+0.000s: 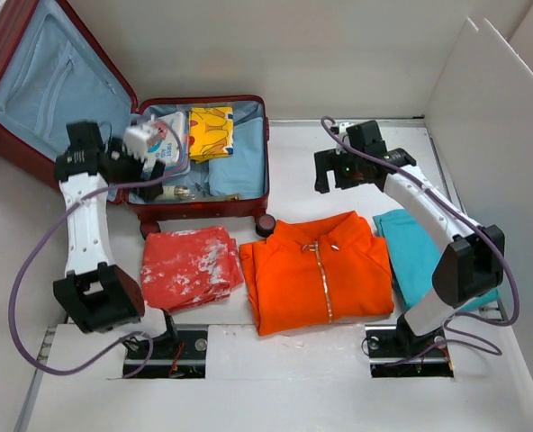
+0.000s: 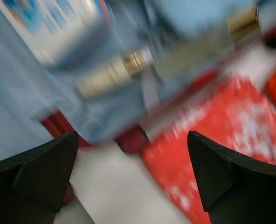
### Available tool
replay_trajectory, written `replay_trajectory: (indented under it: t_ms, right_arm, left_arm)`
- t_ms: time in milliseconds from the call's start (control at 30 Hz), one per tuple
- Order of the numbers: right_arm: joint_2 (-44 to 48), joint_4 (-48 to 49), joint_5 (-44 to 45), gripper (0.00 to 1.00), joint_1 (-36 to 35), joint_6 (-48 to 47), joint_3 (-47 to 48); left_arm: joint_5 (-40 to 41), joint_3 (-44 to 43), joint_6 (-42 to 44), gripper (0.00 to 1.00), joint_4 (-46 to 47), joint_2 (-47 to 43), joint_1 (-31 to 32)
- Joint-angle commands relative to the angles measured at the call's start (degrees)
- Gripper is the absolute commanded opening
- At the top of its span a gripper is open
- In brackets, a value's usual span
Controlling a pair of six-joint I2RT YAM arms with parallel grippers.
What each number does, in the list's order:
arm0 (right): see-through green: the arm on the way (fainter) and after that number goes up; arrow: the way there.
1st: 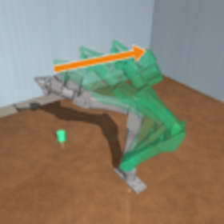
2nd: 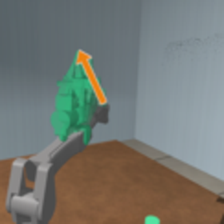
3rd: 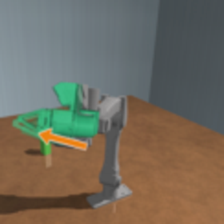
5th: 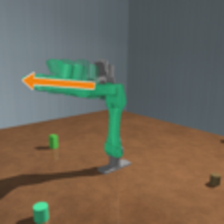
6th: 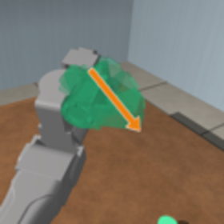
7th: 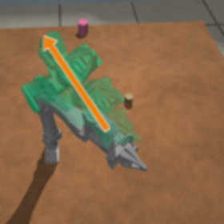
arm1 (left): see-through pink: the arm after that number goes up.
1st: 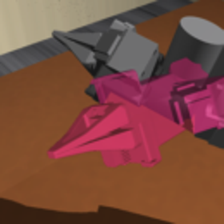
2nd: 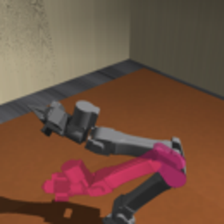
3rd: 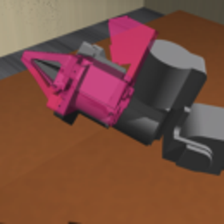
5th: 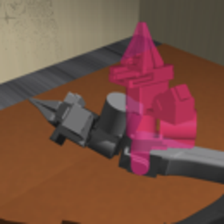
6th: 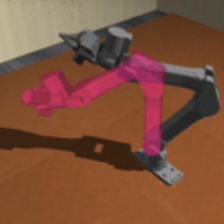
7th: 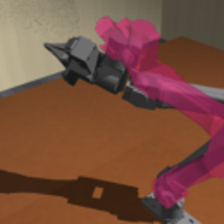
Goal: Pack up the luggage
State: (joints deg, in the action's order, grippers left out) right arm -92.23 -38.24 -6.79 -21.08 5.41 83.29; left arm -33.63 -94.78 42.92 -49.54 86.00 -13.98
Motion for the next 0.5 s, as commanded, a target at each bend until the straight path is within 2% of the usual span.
replay_trajectory:
  t_ms: [0,100,167,233,467]
  right_arm:
    - [-0.6,3.1,1.2,1.00,-1.3,-0.5,2.2]
    - [-3.0,3.1,-0.1,1.00,-2.6,-1.9,3.8]
    - [-4.1,2.6,-0.6,1.00,-4.0,-2.5,4.9]
    - [-5.4,2.0,-1.2,1.00,-4.6,-4.0,6.3]
    - [-8.1,0.4,-3.1,1.00,-5.7,-5.8,10.4]
  left_arm:
    - [1.9,13.1,7.4,1.00,-10.1,-6.1,-4.2]
    - [4.4,23.5,6.6,1.00,-8.8,-8.9,-8.6]
    - [4.4,26.8,7.3,1.00,-7.2,-11.7,-12.2]
    - [6.6,31.0,4.0,1.00,-3.8,-13.6,-14.3]
    - [11.9,42.7,-6.4,1.00,8.2,-16.7,-14.3]
